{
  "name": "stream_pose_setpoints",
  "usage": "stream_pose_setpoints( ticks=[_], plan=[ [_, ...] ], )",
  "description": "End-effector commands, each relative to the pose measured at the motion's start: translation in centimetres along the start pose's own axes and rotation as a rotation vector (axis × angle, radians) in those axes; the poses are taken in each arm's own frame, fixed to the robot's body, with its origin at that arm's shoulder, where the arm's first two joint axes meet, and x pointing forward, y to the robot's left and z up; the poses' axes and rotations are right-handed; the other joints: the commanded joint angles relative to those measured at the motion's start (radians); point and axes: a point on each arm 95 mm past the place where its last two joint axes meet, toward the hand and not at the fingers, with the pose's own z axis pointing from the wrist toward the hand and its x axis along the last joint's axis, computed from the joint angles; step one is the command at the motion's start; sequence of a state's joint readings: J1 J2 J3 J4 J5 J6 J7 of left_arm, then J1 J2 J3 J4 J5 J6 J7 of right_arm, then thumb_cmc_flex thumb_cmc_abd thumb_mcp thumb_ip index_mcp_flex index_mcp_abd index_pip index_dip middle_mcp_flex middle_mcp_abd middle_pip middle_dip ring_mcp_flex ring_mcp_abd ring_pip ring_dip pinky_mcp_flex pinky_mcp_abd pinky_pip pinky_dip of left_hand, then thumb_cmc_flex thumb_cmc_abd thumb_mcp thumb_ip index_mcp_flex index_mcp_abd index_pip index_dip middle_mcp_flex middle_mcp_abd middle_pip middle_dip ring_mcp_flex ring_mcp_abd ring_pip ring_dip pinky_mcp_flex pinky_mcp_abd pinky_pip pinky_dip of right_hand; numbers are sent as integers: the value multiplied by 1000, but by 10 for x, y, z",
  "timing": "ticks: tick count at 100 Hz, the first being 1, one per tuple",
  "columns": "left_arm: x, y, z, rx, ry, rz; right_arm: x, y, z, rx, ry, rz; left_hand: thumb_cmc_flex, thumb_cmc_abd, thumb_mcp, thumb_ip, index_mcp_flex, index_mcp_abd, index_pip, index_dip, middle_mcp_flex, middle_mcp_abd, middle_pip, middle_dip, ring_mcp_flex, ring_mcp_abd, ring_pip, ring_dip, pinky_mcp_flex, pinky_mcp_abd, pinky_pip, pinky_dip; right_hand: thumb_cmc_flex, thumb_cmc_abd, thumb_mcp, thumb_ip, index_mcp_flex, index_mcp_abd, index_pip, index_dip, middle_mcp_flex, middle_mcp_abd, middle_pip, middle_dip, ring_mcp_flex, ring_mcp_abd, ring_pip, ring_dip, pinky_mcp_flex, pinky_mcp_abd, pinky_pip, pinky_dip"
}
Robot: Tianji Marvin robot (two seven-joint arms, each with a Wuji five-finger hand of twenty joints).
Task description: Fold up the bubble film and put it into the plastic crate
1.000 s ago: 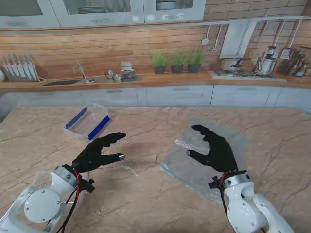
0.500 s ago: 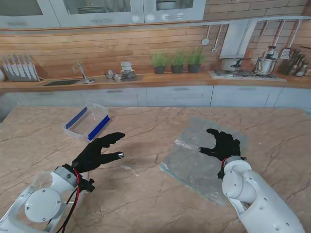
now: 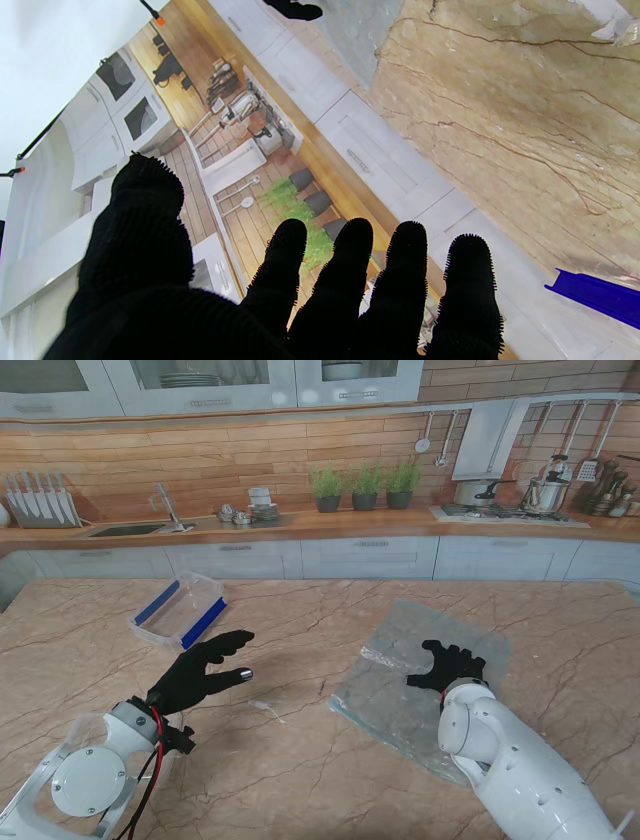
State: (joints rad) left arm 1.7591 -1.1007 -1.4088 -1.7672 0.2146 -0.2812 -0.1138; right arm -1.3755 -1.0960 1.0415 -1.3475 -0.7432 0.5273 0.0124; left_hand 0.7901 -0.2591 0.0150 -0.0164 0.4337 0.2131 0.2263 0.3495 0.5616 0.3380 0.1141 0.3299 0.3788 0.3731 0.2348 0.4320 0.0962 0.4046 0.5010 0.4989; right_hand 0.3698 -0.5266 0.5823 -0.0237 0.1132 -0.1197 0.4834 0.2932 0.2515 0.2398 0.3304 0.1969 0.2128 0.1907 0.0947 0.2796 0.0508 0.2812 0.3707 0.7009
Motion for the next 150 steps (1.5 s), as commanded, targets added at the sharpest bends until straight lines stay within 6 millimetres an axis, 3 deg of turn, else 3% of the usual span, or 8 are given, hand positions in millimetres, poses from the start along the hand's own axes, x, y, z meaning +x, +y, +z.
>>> stream_pose_setpoints(
  ticks=[1, 23, 36, 82, 150],
  plan=[
    [1, 3, -1, -3, -5, -16, 7, -6, -1, 29, -2, -10, -7, 39, -25, -1, -1, -24, -22, -6, 19, -8, -27, 0, 17, 3, 12, 10, -11, 6, 16, 17, 41, 3, -1, -11, -25, 20, 14, -19, -37, 27, 22, 15, 15, 23, 24, 11, 17, 4, 15, 6],
    [2, 4, -1, -3, -8, -22, 22, -16, -2, 119, 0, -94, -11, 50, -27, -1, 0, -25, -23, -6, 25, -7, -28, 1, 19, 4, 14, 11, -12, 7, 24, 16, 81, -2, -10, -7, -27, 33, 20, -22, -35, 42, 59, 27, 27, 34, 74, 23, 49, 1, 37, 16],
    [2, 4, -1, 0, -10, -33, 37, -19, -1, 154, 41, -101, -13, 61, -27, -1, 3, -28, -22, -6, 28, -8, -28, 2, 20, 3, 16, 12, -14, 7, 30, 16, 70, 54, -25, -5, -29, 35, 15, -25, -35, 47, 71, 31, 31, 36, 98, 30, 63, 1, 46, 20],
    [2, 3, -3, 17, -14, -45, 92, -31, -15, 306, 296, -204, -16, 77, -30, -1, 7, -31, -22, -4, 36, -6, -29, 6, 22, 3, 23, 15, -17, 7, 50, 13, 67, 81, -48, 4, -31, 35, -2, -31, -22, 48, 86, 34, 35, 37, 124, 29, 71, -2, 52, 22],
    [0, 4, 0, 2, -27, -57, 91, -37, -74, 292, 505, -248, -17, 92, -32, -3, 12, -30, -23, -2, 39, -5, -29, 7, 24, 9, 29, 17, -22, 11, 68, 5, 54, 96, -53, 5, -25, 40, 9, -23, -1, 53, 76, 29, 52, 45, 123, 29, 83, 1, 57, 22]
  ],
)
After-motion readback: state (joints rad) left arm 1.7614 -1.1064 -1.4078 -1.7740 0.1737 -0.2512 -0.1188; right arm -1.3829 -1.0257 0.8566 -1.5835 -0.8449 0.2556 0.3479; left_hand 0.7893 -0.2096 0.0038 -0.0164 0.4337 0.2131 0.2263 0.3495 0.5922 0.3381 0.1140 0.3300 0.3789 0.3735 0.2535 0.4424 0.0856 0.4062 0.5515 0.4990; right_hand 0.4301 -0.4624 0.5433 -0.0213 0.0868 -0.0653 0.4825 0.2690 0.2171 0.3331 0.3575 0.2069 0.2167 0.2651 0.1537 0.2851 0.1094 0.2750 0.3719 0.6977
